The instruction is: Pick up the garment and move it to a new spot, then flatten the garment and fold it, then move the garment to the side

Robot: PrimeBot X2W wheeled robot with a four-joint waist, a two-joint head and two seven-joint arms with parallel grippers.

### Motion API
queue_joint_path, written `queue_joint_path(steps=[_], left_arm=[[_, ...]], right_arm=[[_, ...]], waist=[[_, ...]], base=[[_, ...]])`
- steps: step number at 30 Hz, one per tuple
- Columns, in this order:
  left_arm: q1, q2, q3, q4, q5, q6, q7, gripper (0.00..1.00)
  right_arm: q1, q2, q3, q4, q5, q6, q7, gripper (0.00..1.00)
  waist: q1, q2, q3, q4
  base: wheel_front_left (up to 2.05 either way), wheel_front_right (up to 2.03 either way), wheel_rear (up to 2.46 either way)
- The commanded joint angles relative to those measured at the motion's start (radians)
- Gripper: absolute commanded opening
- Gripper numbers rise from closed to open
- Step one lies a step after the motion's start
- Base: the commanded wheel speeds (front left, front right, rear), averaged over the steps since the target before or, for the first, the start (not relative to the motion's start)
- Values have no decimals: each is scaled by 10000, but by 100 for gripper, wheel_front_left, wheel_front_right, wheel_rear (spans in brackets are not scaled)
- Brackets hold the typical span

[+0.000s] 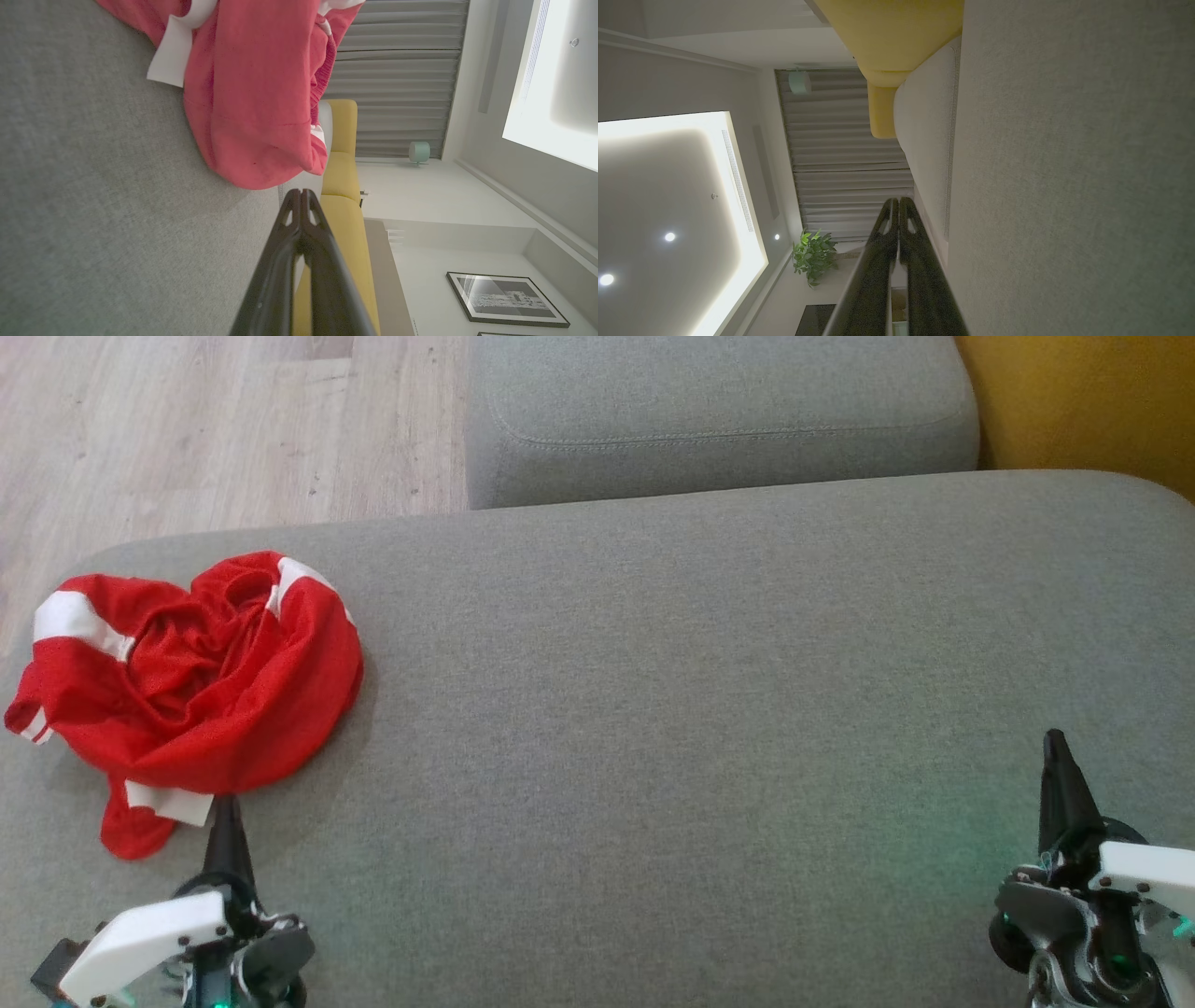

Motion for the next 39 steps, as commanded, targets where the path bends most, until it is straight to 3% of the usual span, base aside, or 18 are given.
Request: queue_joint_path(steps=[1,12,13,24,25,26,27,39], left_arm=[[-528,64,346,-275,90,-67,72,0],[-528,64,346,-275,90,-67,72,0],[0,0,0,0,0,0,0,100],[1163,-172,-114,1562,3,2,-20,100],[1232,-180,-114,1618,3,-2,-20,0],[1256,-182,-114,1640,3,-8,-21,0],[1254,-182,-116,1659,4,-8,-21,100],[1109,-160,-327,1318,388,-13,-344,100]], right_arm=[[-551,-52,207,-326,-27,-7,55,0],[-551,-52,207,-326,-27,-7,55,0],[-1,0,0,0,0,0,0,100],[1177,138,51,1721,0,0,-9,100],[1295,153,52,1866,0,0,-9,0],[1379,163,54,1962,2,0,-10,0],[1438,163,52,2020,0,0,-10,100],[1245,70,547,1559,-230,1,-328,100]], waist=[[0,0,0,0],[0,0,0,0],[0,0,0,0],[0,0,4,-1],[0,0,4,-1],[0,0,5,-1],[0,0,6,-1],[0,0,18,0]], base=[[0,0,0],[0,0,0],[0,0,0],[0,0,0],[0,0,0],[0,0,0],[0,0,0],[0,0,0]])
